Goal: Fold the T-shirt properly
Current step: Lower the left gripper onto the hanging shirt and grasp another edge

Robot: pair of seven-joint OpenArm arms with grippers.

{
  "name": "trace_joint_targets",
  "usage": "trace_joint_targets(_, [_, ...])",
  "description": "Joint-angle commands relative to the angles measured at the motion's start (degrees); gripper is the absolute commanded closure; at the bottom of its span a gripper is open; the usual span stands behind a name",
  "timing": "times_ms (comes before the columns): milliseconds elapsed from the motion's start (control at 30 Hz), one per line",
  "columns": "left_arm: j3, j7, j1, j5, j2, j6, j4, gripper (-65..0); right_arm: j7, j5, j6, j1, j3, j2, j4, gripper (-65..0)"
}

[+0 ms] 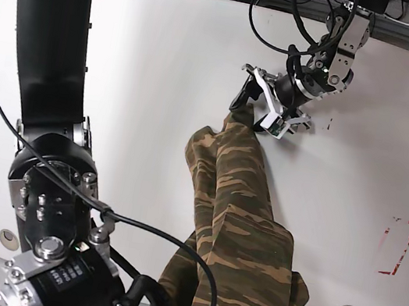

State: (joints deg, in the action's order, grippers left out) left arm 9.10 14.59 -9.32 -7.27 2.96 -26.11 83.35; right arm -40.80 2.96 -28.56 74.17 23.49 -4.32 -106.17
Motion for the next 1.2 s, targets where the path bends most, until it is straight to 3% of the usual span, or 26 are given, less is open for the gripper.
trace_joint_targets(0, [0.0,0.22,1.81,-0.42,-1.69,-0.13,-1.46,-37.2,1.1,0.69,1.26,2.18,-0.67,0.14,-0.34,-0.8])
trace_joint_targets(267, [0.17,0.4,4.09,-0.07,-3.8,-0.13,-6.3,-35.4,1.1,0.69,1.26,2.0,-0.67,0.14,-0.34,-0.8])
trace_joint_targets(367, [1.31,0.4,4.62,-0.07,-3.97,-0.05,-7.62,-24.7,1.1,0.69,1.26,2.0,-0.67,0.14,-0.34,-0.8])
trace_joint_targets(467, [1.75,0.4,5.15,-0.07,-3.8,-0.05,-9.2,-5.0,1.1,0.69,1.26,2.0,-0.67,-0.03,-0.34,-0.8])
trace_joint_targets(533, [1.75,0.4,5.32,-0.07,-3.8,-0.05,-9.73,0.0,1.1,0.69,1.26,1.92,-0.67,-0.12,-0.34,-0.8])
trace_joint_targets(900, [0.79,0.4,2.95,-0.51,-0.1,-0.05,-3.92,-0.1,1.1,1.21,1.17,0.95,-4.19,-0.21,-0.07,-0.8])
trace_joint_targets(1167, [-9.67,3.56,-1.8,-0.34,0.86,-0.13,8.3,-0.1,0.93,1.21,-0.32,-1.07,-7.35,-3.02,0.1,-0.8])
